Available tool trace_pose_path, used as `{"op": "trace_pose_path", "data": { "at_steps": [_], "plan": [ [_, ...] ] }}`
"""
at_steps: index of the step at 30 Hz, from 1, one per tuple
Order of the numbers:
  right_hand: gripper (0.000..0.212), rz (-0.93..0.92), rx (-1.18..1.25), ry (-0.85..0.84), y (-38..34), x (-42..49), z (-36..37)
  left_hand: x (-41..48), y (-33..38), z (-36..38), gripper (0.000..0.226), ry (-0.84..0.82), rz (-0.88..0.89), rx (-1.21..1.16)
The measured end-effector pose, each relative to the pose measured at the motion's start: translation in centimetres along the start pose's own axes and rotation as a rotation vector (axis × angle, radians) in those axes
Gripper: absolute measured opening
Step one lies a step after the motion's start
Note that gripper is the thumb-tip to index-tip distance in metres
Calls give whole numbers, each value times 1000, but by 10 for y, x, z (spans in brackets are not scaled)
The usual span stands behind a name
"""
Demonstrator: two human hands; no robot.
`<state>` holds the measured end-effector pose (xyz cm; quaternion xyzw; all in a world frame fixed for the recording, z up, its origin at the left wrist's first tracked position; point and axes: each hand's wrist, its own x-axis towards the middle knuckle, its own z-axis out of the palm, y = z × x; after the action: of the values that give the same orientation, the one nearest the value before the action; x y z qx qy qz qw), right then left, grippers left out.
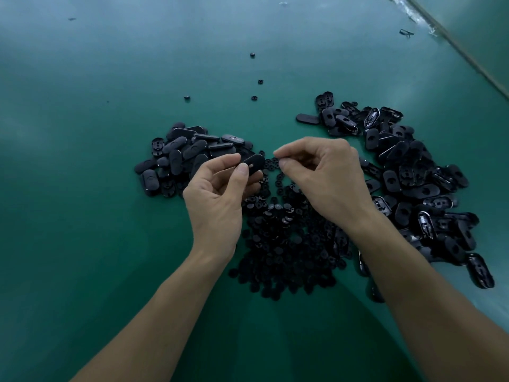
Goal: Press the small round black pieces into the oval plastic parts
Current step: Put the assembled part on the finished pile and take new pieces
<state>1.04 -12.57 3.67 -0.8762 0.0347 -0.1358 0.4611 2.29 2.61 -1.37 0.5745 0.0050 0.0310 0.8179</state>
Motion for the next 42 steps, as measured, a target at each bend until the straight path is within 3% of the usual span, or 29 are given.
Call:
{"op": "trace_pose_path", "data": {
  "at_steps": [10,17,24,29,42],
  "plan": [
    [14,-58,94,37,-6,0,-2,-1,0,-1,11,-17,11,19],
    [7,-85,134,-35,-14,-2,1,-2,1,-1,11,-32,6,36],
    [22,-38,-48,-122,-12,-4,7,-2,0,0,13,-45,34,76],
    [10,-9,-91,-114,-13,-6,11,-2,-2,-1,12,-64,33,135],
    [15,8,-154,-87,-19,-7,10,-4,2,-1,13,-108,40,153]
  ]
}}
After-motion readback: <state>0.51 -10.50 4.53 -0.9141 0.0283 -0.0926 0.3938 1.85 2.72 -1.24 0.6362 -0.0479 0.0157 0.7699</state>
